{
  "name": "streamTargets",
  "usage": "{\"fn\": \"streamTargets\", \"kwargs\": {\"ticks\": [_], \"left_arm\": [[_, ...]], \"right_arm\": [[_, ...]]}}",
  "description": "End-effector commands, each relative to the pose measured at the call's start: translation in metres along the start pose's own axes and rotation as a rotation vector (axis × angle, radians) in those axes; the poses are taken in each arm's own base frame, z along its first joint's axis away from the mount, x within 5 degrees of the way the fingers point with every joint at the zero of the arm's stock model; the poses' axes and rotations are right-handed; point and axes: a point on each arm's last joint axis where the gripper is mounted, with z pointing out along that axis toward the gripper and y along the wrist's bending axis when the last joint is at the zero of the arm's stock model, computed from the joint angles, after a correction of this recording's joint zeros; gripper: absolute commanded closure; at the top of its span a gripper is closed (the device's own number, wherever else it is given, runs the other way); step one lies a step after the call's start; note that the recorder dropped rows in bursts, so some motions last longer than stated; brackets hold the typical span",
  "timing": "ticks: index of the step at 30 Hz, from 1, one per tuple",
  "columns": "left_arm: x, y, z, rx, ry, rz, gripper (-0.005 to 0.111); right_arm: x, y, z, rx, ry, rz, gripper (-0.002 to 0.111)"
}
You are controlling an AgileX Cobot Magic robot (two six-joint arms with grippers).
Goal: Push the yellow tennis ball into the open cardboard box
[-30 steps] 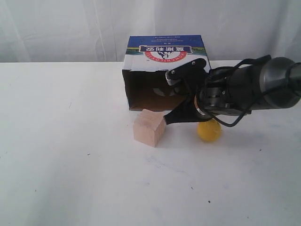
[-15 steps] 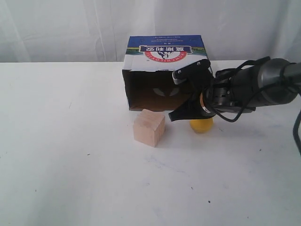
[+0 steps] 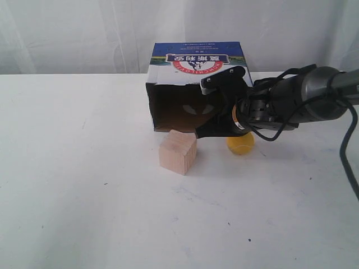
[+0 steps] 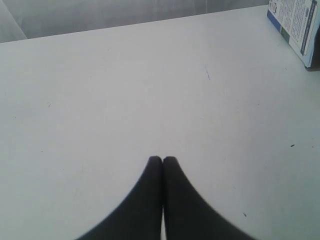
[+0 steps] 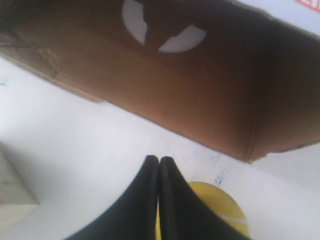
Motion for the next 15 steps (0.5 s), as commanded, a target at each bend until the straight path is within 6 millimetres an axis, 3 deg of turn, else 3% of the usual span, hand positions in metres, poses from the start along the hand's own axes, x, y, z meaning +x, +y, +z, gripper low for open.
{"fn": "streamTargets", "kwargs": {"ticks": [1, 5, 15], "left_arm": [[0.004, 0.0, 0.0, -0.006, 0.025, 0.002, 0.107], [0.004, 0.0, 0.0, -0.006, 0.031, 0.002, 0.107], [0.004, 0.0, 0.0, -0.006, 0.031, 0.002, 0.107]], "right_arm": [[-0.003, -0.015, -0.01, 0.126, 0.035, 0.0, 0.108], [0.006, -0.021, -0.01, 0.196, 0.092, -0.002, 0.108], [0.003, -0.011, -0.007, 0.087, 0.036, -0.012, 0.108]]}}
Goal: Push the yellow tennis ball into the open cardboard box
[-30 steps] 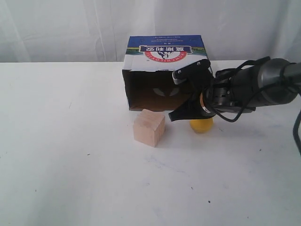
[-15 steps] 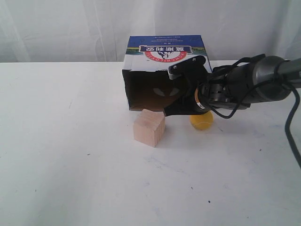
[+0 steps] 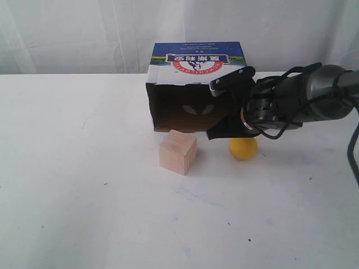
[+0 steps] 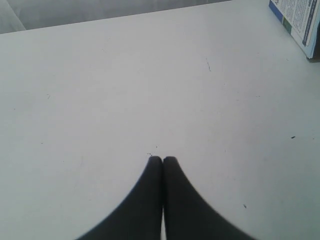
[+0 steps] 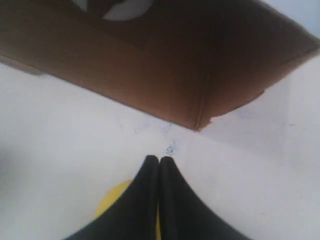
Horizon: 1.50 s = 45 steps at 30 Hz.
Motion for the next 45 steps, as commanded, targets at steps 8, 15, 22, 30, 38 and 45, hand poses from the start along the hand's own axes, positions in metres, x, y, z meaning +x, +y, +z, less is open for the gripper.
{"fn": "streamTargets", "kwargs": {"ticks": [8, 15, 22, 30, 38, 45], "left_arm": [[0.002, 0.0, 0.0, -0.005, 0.004, 0.002, 0.107], [0.002, 0.0, 0.0, -0.003, 0.003, -0.001, 0.107], [0.002, 0.0, 0.0, -0.003, 0.003, -0.001, 0.107], [0.002, 0.0, 0.0, -0.004, 0.007, 0.0, 0.107], [0.002, 0.0, 0.0, -0.004, 0.009, 0.0, 0.107], [0.004, 0.0, 0.0, -0.004, 0.029, 0.0, 0.107]], "right_arm": [[-0.017, -0.02, -0.039, 0.094, -0.038, 0.061, 0.108], [0.016, -0.031, -0.073, -0.035, 0.394, -0.15, 0.108], [0.026, -0.045, -0.07, -0.142, 0.478, -0.144, 0.108], [0.036, -0.053, -0.039, -0.141, 0.494, -0.091, 0.108], [0.033, -0.038, 0.0, -0.212, 0.345, -0.028, 0.108], [-0.022, -0.038, 0.018, -0.173, -0.022, 0.138, 0.108]]}}
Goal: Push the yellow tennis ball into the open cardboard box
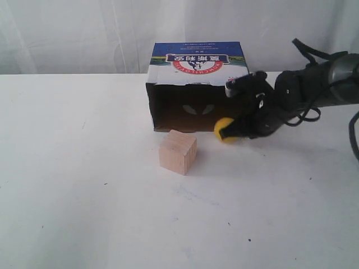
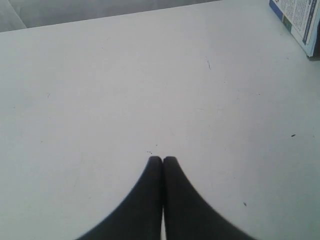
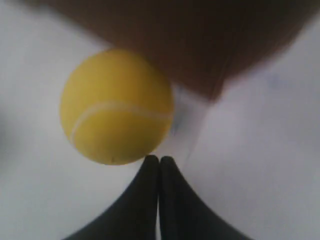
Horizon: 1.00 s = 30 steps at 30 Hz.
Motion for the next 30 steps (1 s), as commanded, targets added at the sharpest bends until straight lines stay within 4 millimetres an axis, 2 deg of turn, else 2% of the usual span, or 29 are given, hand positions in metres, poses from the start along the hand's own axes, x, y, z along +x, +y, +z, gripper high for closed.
{"fn": "streamTargets", "kwargs": {"ticks": [1, 4, 12, 14, 18, 20, 23, 24, 25, 26, 27, 28, 30], "left_arm": [[0.005, 0.0, 0.0, -0.005, 0.038, 0.0, 0.107], [0.009, 0.0, 0.0, -0.006, 0.078, -0.005, 0.107], [0.009, 0.001, 0.0, -0.008, 0.081, 0.0, 0.107], [0.009, 0.003, 0.0, -0.035, 0.078, 0.043, 0.107], [0.007, 0.013, -0.002, -0.14, 0.077, 0.24, 0.107], [0.002, 0.017, -0.006, -0.173, 0.081, 0.266, 0.107], [0.0, 0.015, -0.016, -0.138, 0.14, 0.127, 0.107], [0.002, 0.01, -0.021, -0.091, 0.161, -0.011, 0.107], [0.002, 0.007, -0.022, -0.064, 0.156, -0.066, 0.107], [0.005, 0.003, -0.022, -0.022, 0.125, -0.14, 0.107], [0.007, 0.002, -0.022, -0.009, 0.093, -0.151, 0.107], [0.008, 0.001, -0.022, 0.0, 0.005, -0.165, 0.107], [0.007, 0.0, -0.026, 0.014, -0.144, -0.227, 0.107]], "right_arm": [[-0.021, 0.003, -0.011, -0.005, -0.156, 0.106, 0.108], [-0.018, 0.006, -0.014, -0.005, -0.171, 0.102, 0.108], [0.0, 0.003, -0.018, -0.02, -0.019, 0.144, 0.108], [0.009, -0.003, -0.026, -0.01, -0.01, 0.204, 0.108], [0.037, -0.019, -0.047, 0.024, 0.022, 0.253, 0.108], [0.053, -0.026, -0.066, 0.043, 0.018, 0.28, 0.108], [0.072, -0.033, -0.105, 0.081, -0.081, 0.302, 0.108], [0.08, -0.032, -0.136, 0.107, -0.216, 0.301, 0.108], [0.086, -0.03, -0.153, 0.123, -0.304, 0.3, 0.108], [0.097, -0.025, -0.188, 0.148, -0.478, 0.288, 0.108], [0.107, -0.021, -0.202, 0.156, -0.548, 0.283, 0.108], [0.124, -0.015, -0.223, 0.163, -0.631, 0.276, 0.108], [0.154, -0.004, -0.247, 0.16, -0.688, 0.269, 0.108]]}}
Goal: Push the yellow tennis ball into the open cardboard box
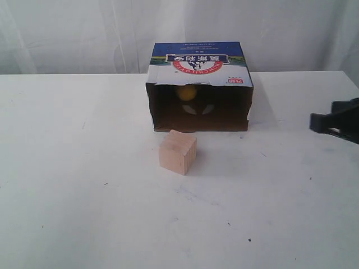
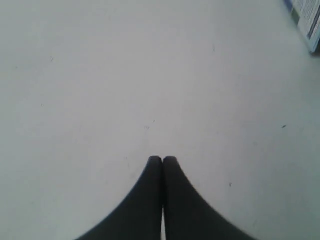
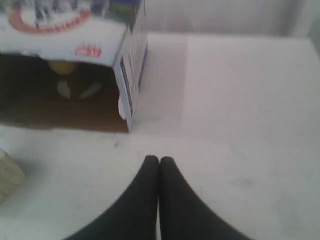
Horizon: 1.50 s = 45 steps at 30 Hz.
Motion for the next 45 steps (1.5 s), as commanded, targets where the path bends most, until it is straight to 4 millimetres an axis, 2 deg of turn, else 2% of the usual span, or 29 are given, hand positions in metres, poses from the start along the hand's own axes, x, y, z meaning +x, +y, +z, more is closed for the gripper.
{"fn": "streamTargets", "kwargs": {"ticks": [1, 4, 6, 9, 14, 17, 22, 24, 25, 27, 29, 34, 35, 39, 45], "left_arm": [[0.002, -0.002, -0.01, 0.053, -0.26, -0.112, 0.107], [0.005, 0.0, -0.019, 0.043, -0.316, -0.092, 0.107], [0.01, 0.001, -0.019, 0.025, -0.238, -0.088, 0.107], [0.021, 0.001, -0.017, 0.023, -0.116, -0.108, 0.107], [0.02, 0.002, -0.017, 0.017, -0.12, -0.102, 0.107], [0.02, 0.002, -0.017, 0.017, -0.12, -0.1, 0.107], [0.02, 0.002, -0.017, 0.017, -0.12, -0.1, 0.107], [0.02, 0.002, -0.017, 0.017, -0.12, -0.1, 0.107], [0.02, 0.002, -0.017, 0.017, -0.12, -0.1, 0.107], [0.02, 0.002, -0.017, 0.017, -0.12, -0.1, 0.107], [0.02, 0.002, -0.017, 0.017, -0.12, -0.1, 0.107], [0.02, 0.002, -0.017, 0.017, -0.12, -0.1, 0.107], [0.02, 0.002, -0.017, 0.017, -0.122, -0.1, 0.107], [0.02, 0.002, -0.017, 0.017, -0.122, -0.1, 0.107], [0.02, 0.002, -0.017, 0.017, -0.122, -0.1, 0.107]], "right_arm": [[0.024, -0.002, -0.076, -0.013, -0.19, -0.005, 0.108], [0.03, -0.002, -0.107, -0.024, -0.338, -0.006, 0.108], [0.035, -0.002, -0.13, -0.035, -0.456, -0.005, 0.108], [0.045, -0.003, -0.143, -0.042, -0.528, -0.007, 0.108], [0.069, -0.003, -0.134, -0.048, -0.315, 0.001, 0.108], [0.076, 0.001, -0.132, -0.12, -0.216, 0.278, 0.108], [0.077, 0.001, -0.132, -0.141, -0.202, 0.432, 0.108], [0.076, 0.0, -0.132, -0.128, -0.215, 0.389, 0.108], [0.075, -0.002, -0.132, -0.095, -0.238, 0.315, 0.108], [0.07, -0.01, -0.133, 0.006, -0.344, 0.096, 0.108], [0.074, -0.014, -0.131, 0.093, -0.421, -0.119, 0.108], [0.117, -0.019, -0.107, 0.156, -0.279, -0.102, 0.108], [0.119, -0.02, -0.105, 0.166, -0.294, -0.084, 0.108], [0.13, -0.021, -0.103, 0.195, -0.169, -0.03, 0.108], [0.132, -0.021, -0.103, 0.198, -0.156, -0.018, 0.108]]}}
